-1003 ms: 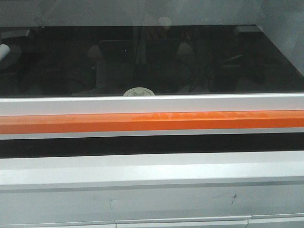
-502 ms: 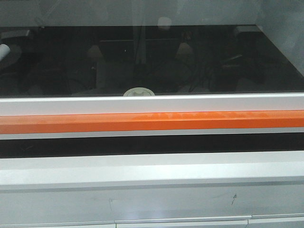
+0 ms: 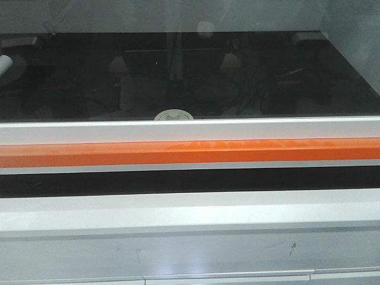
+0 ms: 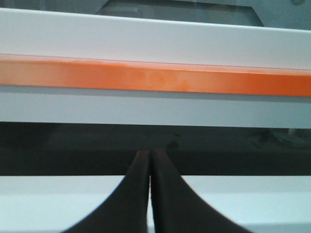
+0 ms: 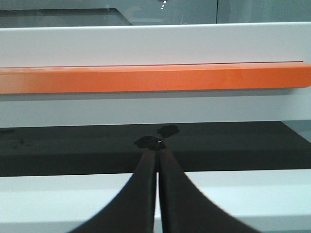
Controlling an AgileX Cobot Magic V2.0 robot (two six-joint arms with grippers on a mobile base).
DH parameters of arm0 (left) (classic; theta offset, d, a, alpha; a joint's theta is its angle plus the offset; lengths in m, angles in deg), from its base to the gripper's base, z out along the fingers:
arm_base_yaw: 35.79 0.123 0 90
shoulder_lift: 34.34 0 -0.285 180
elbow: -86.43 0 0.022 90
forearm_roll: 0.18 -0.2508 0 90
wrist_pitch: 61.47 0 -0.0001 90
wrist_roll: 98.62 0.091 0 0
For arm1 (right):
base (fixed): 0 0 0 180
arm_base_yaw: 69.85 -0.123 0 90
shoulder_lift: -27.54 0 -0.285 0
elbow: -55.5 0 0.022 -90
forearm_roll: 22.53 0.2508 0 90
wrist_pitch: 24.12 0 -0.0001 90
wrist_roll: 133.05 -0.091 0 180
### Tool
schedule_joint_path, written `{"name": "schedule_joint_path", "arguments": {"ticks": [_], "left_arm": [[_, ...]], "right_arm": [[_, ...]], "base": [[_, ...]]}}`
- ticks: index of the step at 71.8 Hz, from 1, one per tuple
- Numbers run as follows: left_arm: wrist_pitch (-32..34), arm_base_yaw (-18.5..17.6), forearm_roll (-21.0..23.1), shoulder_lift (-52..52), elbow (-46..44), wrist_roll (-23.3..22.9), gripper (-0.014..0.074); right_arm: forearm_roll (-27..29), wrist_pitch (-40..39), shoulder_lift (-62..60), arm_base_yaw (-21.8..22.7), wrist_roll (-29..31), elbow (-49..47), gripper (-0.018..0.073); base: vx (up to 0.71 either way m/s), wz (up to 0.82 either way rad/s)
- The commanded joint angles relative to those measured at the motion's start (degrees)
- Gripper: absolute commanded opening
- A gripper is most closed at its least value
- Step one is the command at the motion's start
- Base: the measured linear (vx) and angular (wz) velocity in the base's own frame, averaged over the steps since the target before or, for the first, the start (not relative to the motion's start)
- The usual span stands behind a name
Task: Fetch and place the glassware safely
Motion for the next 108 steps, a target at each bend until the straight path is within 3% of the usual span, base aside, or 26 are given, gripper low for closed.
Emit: {"name": "schedule_joint_path", "arguments": {"ticks": [1, 8, 16, 30, 40, 66, 75, 87, 94, 108], "left_arm": [[10.7, 0.0, 0.0, 1.0, 1.6, -0.1, -0.0007], [13.9, 0.0, 1.5, 0.9, -0.4, -1.1, -0.0007], [9.6, 0.0, 1.9, -1.3, -6.5, -0.5, -0.0007], [1.6, 0.0, 1.3, -14.6, -17.1, 2.7, -0.0007], [0.6, 0.0, 1.5, -23.1, -21.7, 2.9, -0.0007], [3.2, 0.0, 1.5, -27.1, -21.5, 2.9, -0.0007], [3.7, -0.6, 1.5, -27.5, -21.1, 2.9, -0.0007], [10.8, -1.1, 1.4, -32.0, -17.0, 3.0, -0.0007], [14.5, -1.1, 1.4, -35.2, -15.1, 3.0, -0.0007], [17.6, -1.1, 1.3, -40.8, -14.7, 3.0, -0.0007]], "right_arm": [[0.1, -6.0, -0.3, 0.4, 0.4, 0.9, -0.0008], [1.2, -6.8, -0.3, 0.4, 0.1, -1.4, -0.0008], [1.3, -6.3, 0.8, 0.4, 0.2, -6.6, -0.0008], [1.7, -1.5, 10.9, 0.4, 0.2, -17.4, -0.0008], [1.7, -1.8, 19.2, 0.4, 0.2, -22.5, -0.0008], [1.7, -7.2, 23.6, 0.1, 0.2, -22.9, -0.0008], [2.1, -5.6, 24.7, -3.8, 0.5, -22.9, -0.0006], [-0.1, -7.3, 32.8, -7.4, 0.8, -22.9, -0.0005], [-0.1, -10.3, 37.7, -7.6, 0.8, -22.8, -0.0003], [0.1, -23.6, 45.4, -7.6, -1.6, -18.2, -0.0001]], "base": [[0.0, 0.0], [0.0, 0.0], [0.0, 0.0], [0.0, 0.0], [0.0, 0.0], [0.0, 0.0], [0.0, 0.0], [0.0, 0.0], [0.0, 0.0], [0.0, 0.0]]}}
